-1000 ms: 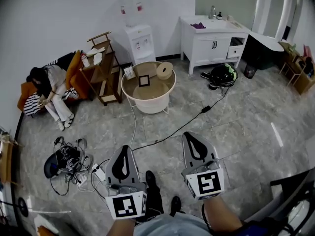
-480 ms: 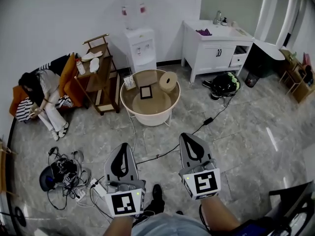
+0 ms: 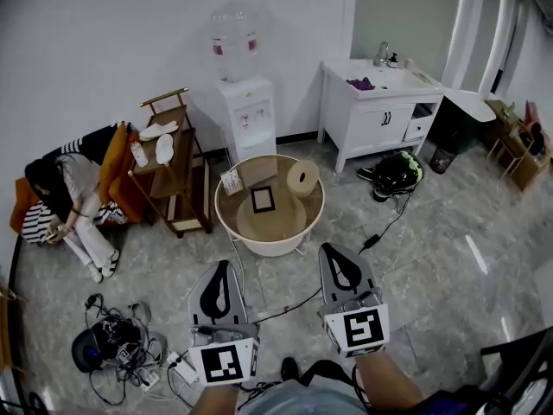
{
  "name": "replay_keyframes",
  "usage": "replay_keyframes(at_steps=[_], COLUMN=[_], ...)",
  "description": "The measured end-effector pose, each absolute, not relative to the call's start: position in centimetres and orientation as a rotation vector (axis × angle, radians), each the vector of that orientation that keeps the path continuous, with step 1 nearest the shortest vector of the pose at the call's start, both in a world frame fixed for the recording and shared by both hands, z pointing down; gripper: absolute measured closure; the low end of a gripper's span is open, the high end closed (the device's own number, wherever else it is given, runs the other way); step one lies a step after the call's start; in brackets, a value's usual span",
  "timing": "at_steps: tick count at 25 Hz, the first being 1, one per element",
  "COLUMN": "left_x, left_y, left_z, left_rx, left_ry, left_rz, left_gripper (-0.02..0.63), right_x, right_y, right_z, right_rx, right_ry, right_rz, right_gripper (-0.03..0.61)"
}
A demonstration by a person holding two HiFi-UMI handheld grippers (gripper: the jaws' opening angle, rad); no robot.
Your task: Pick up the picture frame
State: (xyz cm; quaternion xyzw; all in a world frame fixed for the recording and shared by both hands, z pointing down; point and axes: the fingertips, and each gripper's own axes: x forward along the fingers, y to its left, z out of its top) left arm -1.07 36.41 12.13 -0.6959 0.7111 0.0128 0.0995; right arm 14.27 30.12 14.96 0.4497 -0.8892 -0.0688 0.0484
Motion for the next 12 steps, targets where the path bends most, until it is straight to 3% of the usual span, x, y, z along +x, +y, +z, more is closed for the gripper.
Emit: replay_keyframes(at_steps=[12], left_x=[-3.2], left_y=[25.6], left_z=[15.4], left_rx=[-2.134], left_ry=[2.085], left_rz=[-0.039], left_gripper=[0.598], right_x=[12.2], right_y=[19.8], right_z=[18.1], right_rx=[1.43], right_ry=[-2.68], right_rz=[-0.162], right_gripper=[0.565])
